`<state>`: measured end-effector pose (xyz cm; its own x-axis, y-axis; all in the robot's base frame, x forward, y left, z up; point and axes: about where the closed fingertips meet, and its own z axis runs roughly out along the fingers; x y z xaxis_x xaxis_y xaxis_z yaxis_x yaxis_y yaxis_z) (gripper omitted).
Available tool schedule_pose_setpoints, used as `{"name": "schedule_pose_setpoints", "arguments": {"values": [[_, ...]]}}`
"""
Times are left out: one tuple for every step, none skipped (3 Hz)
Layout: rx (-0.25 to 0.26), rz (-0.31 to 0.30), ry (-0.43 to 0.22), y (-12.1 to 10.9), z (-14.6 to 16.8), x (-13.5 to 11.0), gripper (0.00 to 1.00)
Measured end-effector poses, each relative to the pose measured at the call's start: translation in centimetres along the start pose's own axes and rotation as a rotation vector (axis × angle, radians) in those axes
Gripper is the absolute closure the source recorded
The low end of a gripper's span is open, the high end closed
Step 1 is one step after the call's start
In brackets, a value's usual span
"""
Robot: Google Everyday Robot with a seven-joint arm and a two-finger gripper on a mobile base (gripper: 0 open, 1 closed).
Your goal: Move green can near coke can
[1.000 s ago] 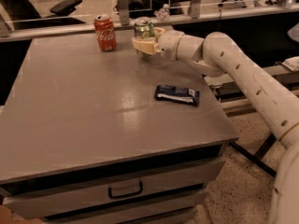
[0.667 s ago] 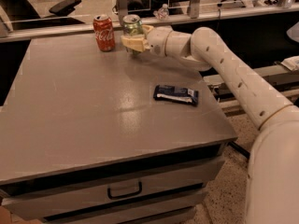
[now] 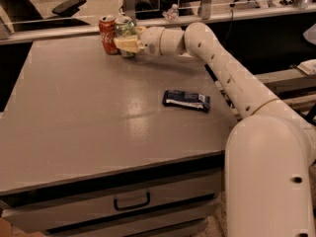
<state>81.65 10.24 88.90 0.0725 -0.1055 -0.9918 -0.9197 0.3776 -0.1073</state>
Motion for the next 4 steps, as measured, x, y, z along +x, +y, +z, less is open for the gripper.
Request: {"name": "schedule_pose_setpoints", "arguments": {"values": [[-0.019,0.017,0.011,0.2,1.1,0.4,0.43],[-0.025,0.029,0.019,0.5,1.4,0.7,0.18],[-0.010,0.030,0.024,0.5,1.0,0.6,0.00],[0.064,0.020,0.036,0.0,-1.7,0.3,0.00]]}}
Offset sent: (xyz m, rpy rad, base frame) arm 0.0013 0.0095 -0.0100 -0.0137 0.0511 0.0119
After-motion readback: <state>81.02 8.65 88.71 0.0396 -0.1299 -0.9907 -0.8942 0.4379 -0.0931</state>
